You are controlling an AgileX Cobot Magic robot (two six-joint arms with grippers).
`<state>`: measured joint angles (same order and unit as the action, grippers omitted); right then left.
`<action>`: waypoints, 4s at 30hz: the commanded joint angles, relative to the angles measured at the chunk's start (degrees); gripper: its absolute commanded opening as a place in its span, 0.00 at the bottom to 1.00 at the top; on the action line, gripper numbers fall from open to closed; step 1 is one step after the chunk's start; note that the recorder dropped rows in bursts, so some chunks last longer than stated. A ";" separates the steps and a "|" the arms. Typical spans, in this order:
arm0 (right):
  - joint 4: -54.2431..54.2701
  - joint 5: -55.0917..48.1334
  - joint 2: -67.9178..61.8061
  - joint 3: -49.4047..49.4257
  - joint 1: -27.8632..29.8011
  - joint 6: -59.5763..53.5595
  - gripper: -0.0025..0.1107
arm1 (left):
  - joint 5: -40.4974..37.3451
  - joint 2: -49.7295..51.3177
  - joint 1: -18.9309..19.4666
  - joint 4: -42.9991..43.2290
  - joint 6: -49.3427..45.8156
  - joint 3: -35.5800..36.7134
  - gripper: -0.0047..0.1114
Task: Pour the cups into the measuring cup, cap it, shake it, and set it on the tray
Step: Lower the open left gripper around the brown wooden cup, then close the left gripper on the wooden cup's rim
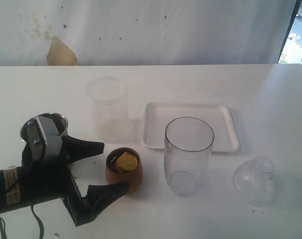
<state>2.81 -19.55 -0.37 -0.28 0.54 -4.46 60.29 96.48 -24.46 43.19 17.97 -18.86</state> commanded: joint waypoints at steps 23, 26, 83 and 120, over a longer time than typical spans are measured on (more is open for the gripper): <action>0.07 0.27 0.37 0.28 0.12 0.19 0.02 | 1.28 10.96 -0.30 -6.69 -9.79 -7.12 0.95; 0.07 0.27 0.37 0.28 0.12 0.19 0.02 | -0.22 10.96 -0.30 -6.55 -9.79 -7.76 0.95; 0.07 0.27 0.37 0.28 0.12 0.19 0.02 | -4.49 17.81 -0.30 1.50 -13.67 -16.37 0.95; 0.07 0.27 0.37 0.28 0.12 0.19 0.02 | -5.12 22.44 -0.30 3.55 -10.72 -21.22 0.95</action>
<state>2.81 -19.55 -0.37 -0.28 0.54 -4.33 54.34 118.34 -24.56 46.71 6.98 -39.52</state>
